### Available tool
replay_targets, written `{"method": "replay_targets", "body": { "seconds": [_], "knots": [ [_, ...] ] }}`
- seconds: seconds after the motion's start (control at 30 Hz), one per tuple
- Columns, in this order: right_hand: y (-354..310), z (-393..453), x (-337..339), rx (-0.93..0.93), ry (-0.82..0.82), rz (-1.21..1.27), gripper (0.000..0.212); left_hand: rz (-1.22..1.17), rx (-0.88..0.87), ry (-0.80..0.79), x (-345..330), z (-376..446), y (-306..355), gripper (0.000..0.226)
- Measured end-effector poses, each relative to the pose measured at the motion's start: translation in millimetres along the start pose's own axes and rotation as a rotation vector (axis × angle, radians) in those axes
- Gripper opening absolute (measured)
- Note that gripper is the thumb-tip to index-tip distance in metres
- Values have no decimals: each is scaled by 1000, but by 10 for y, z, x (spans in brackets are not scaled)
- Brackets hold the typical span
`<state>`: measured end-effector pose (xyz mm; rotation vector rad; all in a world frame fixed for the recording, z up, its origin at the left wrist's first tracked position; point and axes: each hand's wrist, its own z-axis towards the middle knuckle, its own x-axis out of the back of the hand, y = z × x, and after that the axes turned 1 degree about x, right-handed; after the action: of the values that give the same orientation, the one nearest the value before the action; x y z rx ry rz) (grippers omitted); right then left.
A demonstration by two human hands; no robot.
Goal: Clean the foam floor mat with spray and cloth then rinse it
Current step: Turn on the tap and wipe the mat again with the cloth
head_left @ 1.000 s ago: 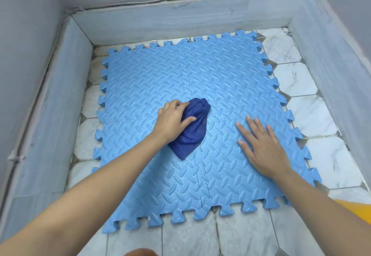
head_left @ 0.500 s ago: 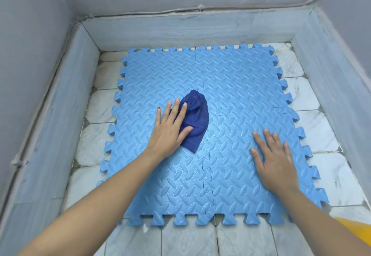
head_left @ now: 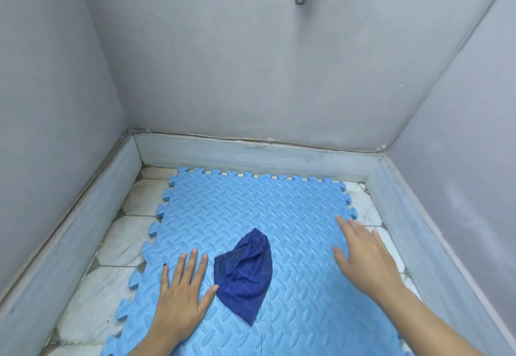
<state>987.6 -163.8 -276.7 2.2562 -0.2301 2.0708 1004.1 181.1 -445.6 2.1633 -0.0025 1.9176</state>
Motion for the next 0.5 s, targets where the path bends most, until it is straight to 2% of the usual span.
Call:
{"method": "replay_targets", "body": {
  "seconds": [0.1, 0.17, 0.27, 0.37, 0.5],
  "knots": [
    [-306, 574, 1066, 124, 336, 26, 67, -67, -38, 51, 40, 109, -4, 71],
    [-561, 912, 1773, 217, 525, -6, 68, -75, -72, 97, 99, 238, 9, 63],
    [-931, 1363, 2624, 293, 693, -46, 70, -47, -147, 259, 251, 555, 69, 59],
    [-1153, 1801, 3144, 244, 664, -133, 75, 42, -218, 379, 777, 1008, 164, 43],
    [-1185, 2234, 3327, 97, 458, -206, 88, 93, -273, 640, 1931, 1661, 515, 37]
  ]
}}
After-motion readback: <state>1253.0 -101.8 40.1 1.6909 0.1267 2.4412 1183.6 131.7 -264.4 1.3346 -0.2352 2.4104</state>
